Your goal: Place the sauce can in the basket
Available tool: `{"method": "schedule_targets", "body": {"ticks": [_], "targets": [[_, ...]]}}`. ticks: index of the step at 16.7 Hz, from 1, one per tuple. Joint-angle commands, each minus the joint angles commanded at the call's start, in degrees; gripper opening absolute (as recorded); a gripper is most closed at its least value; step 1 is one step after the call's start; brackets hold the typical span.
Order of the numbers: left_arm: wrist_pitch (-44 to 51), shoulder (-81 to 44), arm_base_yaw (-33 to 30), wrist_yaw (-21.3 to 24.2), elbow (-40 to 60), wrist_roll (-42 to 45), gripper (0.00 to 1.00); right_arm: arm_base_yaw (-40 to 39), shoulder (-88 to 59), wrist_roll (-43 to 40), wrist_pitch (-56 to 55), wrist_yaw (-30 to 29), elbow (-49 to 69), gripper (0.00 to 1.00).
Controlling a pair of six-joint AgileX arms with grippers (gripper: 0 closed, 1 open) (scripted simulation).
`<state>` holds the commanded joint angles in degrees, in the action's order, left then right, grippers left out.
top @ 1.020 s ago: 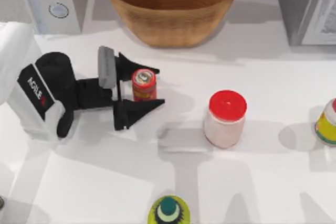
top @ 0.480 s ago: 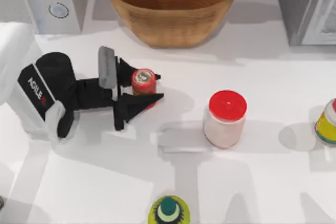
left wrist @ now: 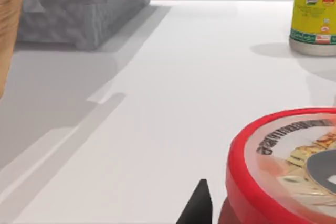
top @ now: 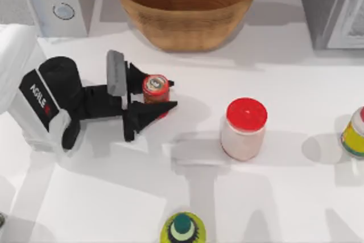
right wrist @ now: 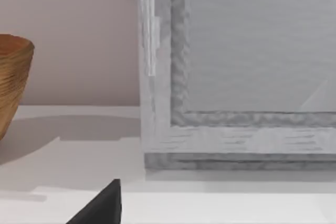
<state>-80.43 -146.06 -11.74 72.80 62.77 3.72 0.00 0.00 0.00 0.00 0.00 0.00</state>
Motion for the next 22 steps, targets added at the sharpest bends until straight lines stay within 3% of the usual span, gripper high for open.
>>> {"method": "schedule_targets", "body": {"ticks": [7,15,22], "targets": [[6.1,7.3,2.5,5.2,-3.1,7.2,0.0,0.0,0.0,0.0,0.0,0.0,0.0,1.0],[24.8,27.1,11.0,13.3,-15.4,20.5,0.0,0.0,0.0,0.0,0.0,0.0,0.0,1.0],[37.6,39.1,16.0,15.4,-26.7,25.9,0.0,0.0,0.0,0.0,0.0,0.0,0.0,1.0]]}}
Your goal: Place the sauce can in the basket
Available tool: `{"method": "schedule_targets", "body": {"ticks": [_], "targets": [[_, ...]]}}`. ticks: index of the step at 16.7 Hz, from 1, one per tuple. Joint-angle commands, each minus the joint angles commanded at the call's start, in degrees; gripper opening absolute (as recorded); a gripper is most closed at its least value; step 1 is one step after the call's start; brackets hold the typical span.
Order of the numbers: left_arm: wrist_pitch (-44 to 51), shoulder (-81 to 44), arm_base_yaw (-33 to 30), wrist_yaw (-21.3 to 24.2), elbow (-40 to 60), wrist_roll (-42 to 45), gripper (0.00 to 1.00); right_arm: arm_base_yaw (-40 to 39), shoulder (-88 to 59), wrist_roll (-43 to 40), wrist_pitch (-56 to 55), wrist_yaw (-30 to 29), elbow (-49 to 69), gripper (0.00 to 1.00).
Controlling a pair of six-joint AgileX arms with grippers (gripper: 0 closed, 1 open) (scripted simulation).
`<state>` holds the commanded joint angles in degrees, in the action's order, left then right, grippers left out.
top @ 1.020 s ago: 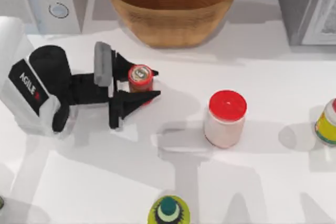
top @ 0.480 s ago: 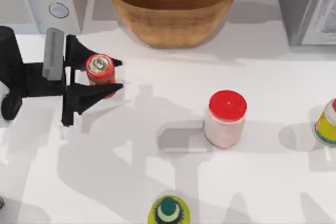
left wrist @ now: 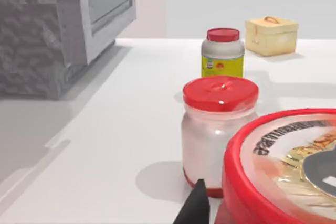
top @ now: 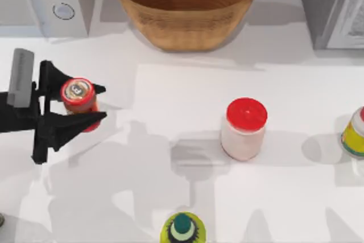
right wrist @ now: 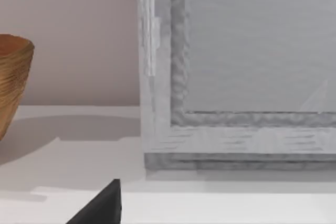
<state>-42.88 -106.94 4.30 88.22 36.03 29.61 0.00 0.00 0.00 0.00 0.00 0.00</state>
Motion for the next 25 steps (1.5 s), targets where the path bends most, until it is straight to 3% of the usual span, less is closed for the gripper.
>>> {"method": "schedule_targets", "body": {"ticks": [6,9,14,21,25], "targets": [[0.5,0.1,-0.1,-0.1,-0.5,0.1,0.0,0.0,0.0,0.0,0.0,0.0,0.0,1.0],[0.8,-1.2,-1.5,-3.8,3.1,-1.7,0.0,0.0,0.0,0.0,0.0,0.0,0.0,1.0],[1.2,-4.1,-6.8,-16.7,17.9,-7.2,0.0,0.0,0.0,0.0,0.0,0.0,0.0,1.0],[4.1,-8.6,-13.5,-47.0,40.4,-19.3,0.0,0.0,0.0,0.0,0.0,0.0,0.0,1.0],[7.6,-12.9,-18.7,-55.3,48.8,-26.6,0.0,0.0,0.0,0.0,0.0,0.0,0.0,1.0]]}}
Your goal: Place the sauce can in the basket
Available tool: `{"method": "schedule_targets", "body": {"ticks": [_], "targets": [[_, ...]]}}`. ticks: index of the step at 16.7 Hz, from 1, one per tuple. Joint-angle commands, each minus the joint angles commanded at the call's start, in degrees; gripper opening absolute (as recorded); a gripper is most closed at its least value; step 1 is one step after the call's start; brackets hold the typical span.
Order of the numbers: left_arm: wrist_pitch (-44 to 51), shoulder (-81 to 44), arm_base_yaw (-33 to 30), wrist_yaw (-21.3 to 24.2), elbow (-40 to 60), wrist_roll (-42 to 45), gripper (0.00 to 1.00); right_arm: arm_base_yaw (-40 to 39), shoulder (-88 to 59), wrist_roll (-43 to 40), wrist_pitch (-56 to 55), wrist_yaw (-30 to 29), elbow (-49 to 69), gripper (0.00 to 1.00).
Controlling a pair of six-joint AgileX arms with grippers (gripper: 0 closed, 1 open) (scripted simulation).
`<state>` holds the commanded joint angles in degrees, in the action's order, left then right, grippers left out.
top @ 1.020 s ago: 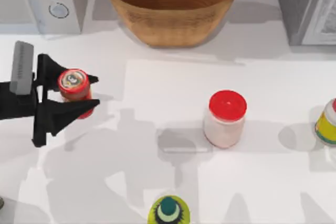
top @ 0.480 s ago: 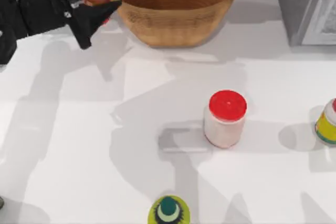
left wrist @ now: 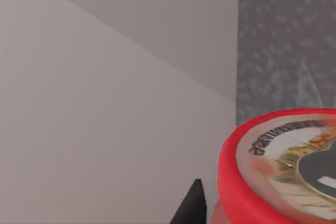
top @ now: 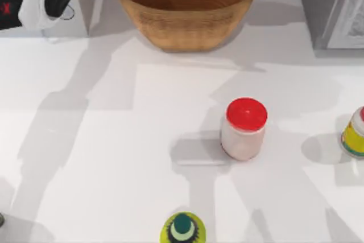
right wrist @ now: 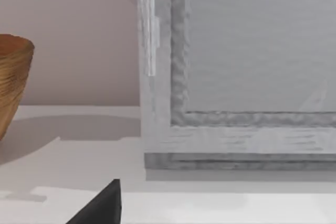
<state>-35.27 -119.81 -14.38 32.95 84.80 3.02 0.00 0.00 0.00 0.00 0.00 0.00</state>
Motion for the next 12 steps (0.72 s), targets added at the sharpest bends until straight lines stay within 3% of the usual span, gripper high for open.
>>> {"method": "schedule_targets", "body": {"ticks": [12], "targets": [[1.7,-5.1,-2.9,-2.0,6.2,-1.9,0.0,0.0,0.0,0.0,0.0,0.0,0.0,1.0]]}}
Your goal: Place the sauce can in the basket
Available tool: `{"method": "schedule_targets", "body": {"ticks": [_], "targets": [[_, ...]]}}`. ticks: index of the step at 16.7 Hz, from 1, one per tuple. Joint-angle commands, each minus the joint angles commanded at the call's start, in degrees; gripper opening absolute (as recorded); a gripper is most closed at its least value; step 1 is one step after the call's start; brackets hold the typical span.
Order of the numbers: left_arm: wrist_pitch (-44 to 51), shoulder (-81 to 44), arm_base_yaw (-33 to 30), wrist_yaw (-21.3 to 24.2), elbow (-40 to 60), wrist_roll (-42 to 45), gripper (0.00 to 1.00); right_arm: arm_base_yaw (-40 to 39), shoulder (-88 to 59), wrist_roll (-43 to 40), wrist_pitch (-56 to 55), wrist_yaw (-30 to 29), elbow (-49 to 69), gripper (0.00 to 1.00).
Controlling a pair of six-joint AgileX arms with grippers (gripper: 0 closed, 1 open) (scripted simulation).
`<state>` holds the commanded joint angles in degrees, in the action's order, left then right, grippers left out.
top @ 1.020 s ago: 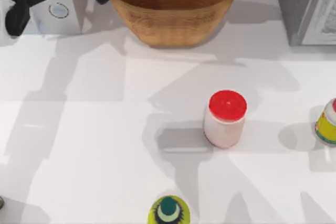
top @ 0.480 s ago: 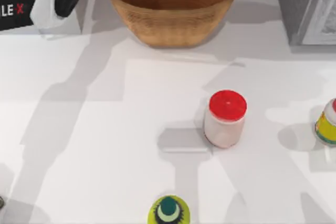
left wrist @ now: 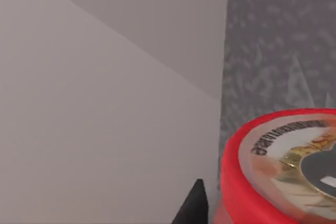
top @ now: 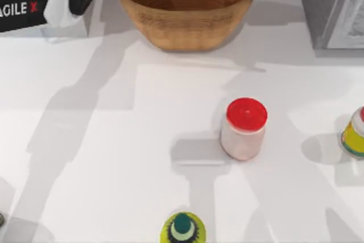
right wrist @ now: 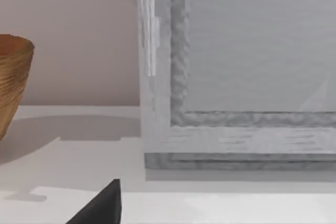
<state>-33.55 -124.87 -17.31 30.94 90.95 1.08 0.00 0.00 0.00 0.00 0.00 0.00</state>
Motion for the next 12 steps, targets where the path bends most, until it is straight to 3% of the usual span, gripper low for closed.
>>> {"method": "schedule_targets", "body": {"ticks": [12], "targets": [[2.5,-9.7,-2.7,-2.6,12.2,-0.3,0.0,0.0,0.0,0.0,0.0,0.0,0.0,1.0]]}}
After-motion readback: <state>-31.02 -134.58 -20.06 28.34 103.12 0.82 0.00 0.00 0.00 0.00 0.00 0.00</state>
